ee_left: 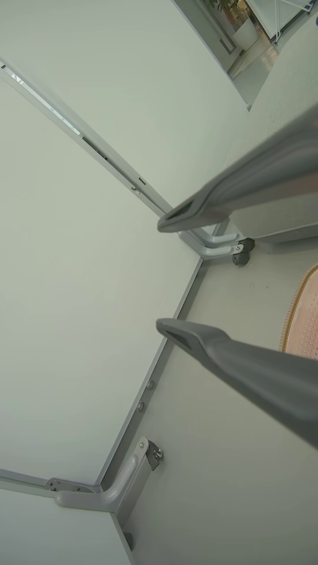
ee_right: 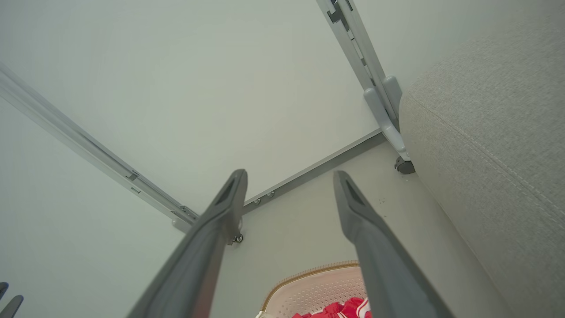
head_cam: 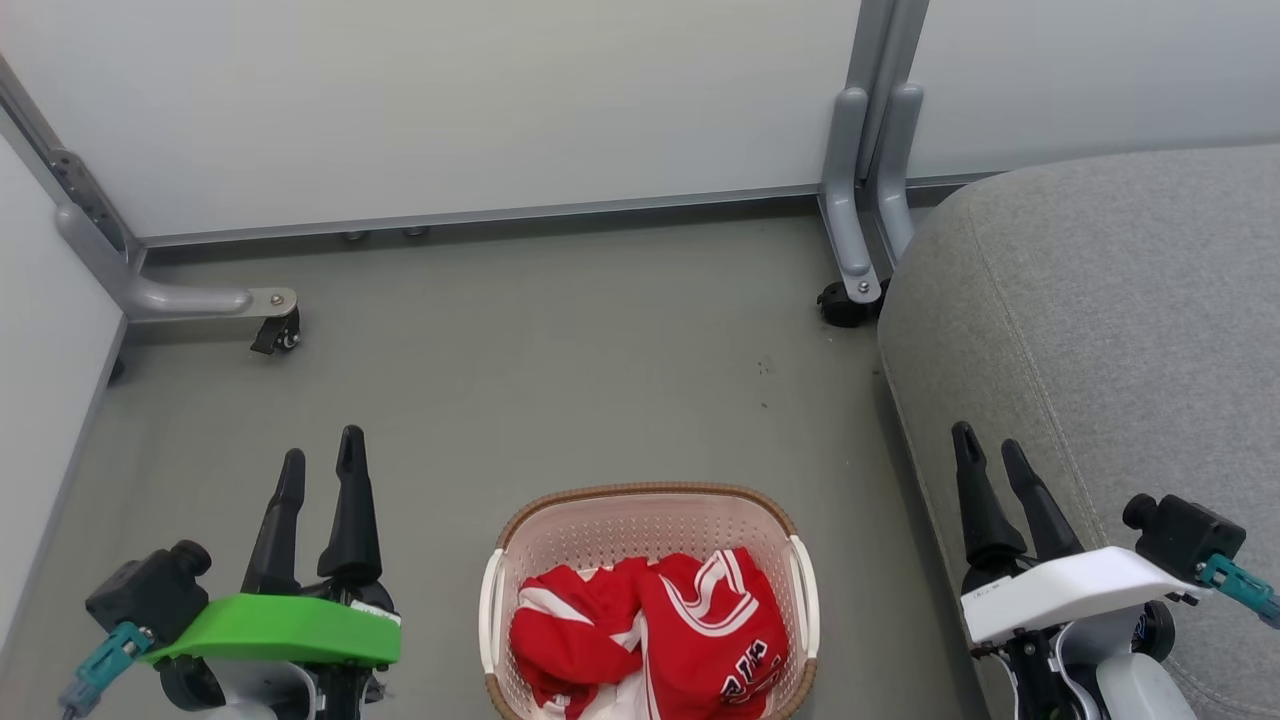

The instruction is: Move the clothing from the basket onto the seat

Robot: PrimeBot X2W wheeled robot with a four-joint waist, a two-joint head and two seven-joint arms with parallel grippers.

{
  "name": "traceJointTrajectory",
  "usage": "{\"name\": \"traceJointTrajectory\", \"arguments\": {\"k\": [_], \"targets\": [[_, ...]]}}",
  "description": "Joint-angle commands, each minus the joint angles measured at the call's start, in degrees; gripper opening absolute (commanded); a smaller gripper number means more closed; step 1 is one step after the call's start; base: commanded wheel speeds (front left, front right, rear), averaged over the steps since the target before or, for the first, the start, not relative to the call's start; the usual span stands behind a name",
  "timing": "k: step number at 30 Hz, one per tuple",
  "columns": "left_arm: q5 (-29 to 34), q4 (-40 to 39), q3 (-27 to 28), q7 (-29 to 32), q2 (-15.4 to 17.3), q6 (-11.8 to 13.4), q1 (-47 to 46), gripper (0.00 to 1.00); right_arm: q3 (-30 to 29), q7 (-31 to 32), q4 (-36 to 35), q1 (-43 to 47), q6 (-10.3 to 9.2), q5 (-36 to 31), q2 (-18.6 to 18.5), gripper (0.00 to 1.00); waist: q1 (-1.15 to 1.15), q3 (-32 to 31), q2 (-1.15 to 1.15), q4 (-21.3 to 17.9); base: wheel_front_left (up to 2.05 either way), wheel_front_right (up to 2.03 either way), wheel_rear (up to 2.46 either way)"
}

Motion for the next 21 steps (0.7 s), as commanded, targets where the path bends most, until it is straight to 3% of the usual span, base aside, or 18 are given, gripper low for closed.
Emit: {"name": "traceJointTrajectory", "arguments": {"k": [1, 21], "targets": [[2.00, -0.81, -0.35, -0.58, 0.39, 0.18, 0.30, 1.00, 0.31, -0.63, -1.07, -0.38, 0.02, -2.03, -0.29, 1.00, 0.00, 0.08, 0.00, 0.00, 0.00, 0.00, 0.00], [13.09, -1.00, -2.06, -3.51, 0.46, 0.71, 1.51, 1.00, 2.25, -3.57, -2.82, 0.76, 0.03, -13.79, -0.38, 1.00, 0.00, -0.76, 0.00, -0.17, 0.00, 0.00, 0.00]]}}
